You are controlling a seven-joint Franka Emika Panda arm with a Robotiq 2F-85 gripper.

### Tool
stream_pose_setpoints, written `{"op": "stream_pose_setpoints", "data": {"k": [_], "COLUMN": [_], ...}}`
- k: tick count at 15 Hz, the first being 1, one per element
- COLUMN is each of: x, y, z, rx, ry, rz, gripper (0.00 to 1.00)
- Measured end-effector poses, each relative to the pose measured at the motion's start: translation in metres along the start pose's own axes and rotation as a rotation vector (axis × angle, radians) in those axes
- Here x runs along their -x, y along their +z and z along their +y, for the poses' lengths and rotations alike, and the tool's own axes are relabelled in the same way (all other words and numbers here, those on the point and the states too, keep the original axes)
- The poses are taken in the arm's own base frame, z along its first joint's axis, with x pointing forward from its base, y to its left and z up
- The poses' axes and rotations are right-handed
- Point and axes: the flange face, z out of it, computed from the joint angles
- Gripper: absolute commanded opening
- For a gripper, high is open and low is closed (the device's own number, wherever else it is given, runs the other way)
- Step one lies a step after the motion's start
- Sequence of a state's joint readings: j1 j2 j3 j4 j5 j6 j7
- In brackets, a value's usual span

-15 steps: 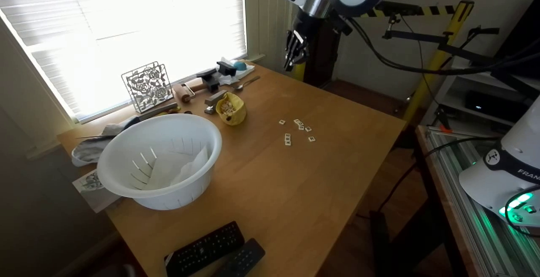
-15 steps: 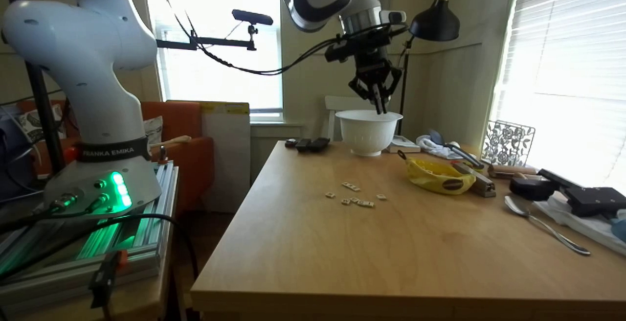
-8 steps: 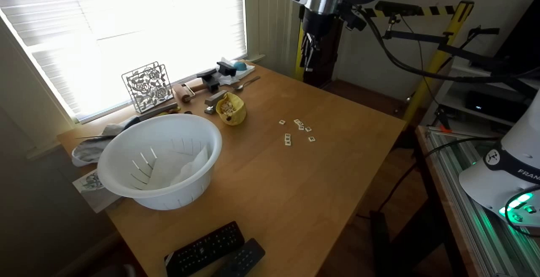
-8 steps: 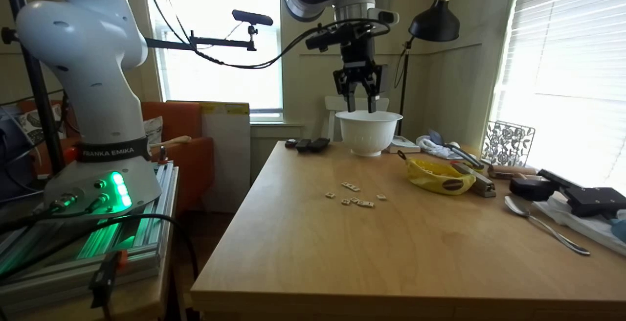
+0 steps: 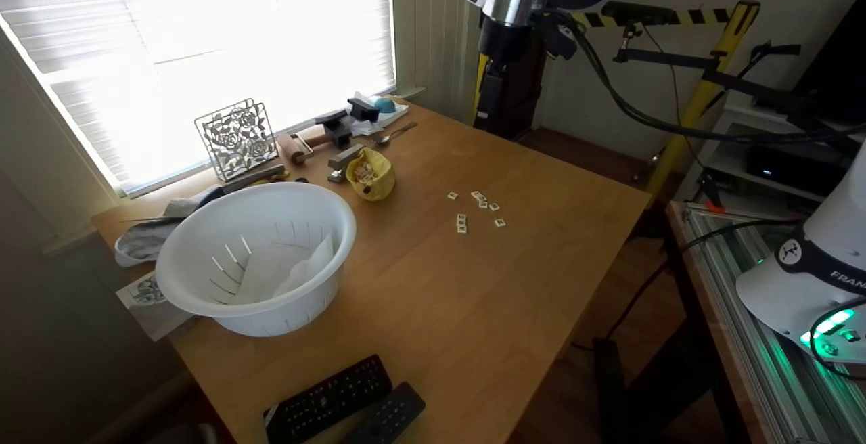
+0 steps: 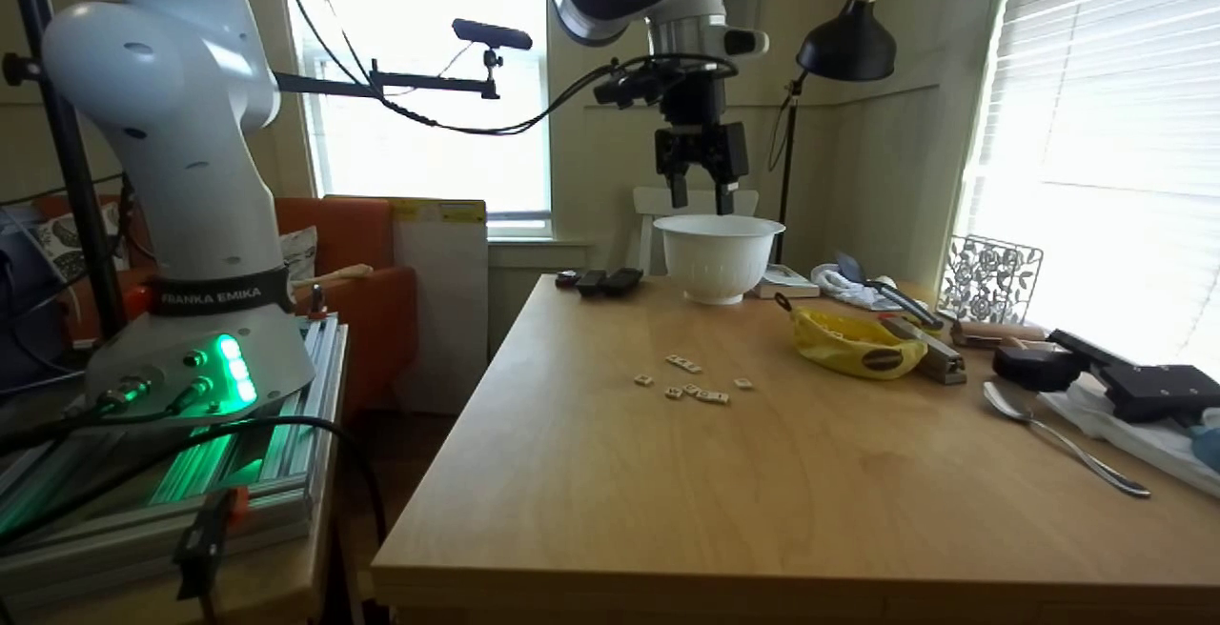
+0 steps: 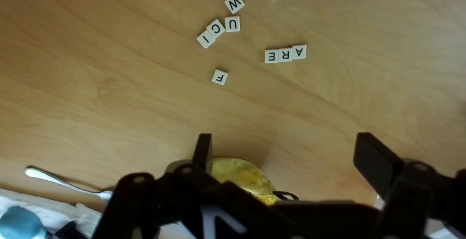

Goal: Arrange the small objects on the table

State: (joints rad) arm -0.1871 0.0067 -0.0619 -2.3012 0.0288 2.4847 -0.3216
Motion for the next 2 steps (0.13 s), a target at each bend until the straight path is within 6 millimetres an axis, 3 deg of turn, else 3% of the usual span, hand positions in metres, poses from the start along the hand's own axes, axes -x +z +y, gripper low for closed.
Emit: {"op": "stream_pose_setpoints", "data": {"k": [2], "x": [-0.0009], "y": [0.0014], "z": [-0.0016], "rx": [-0.004], "ry": [0.007], "rz": [0.004], "gripper": [1.00]}}
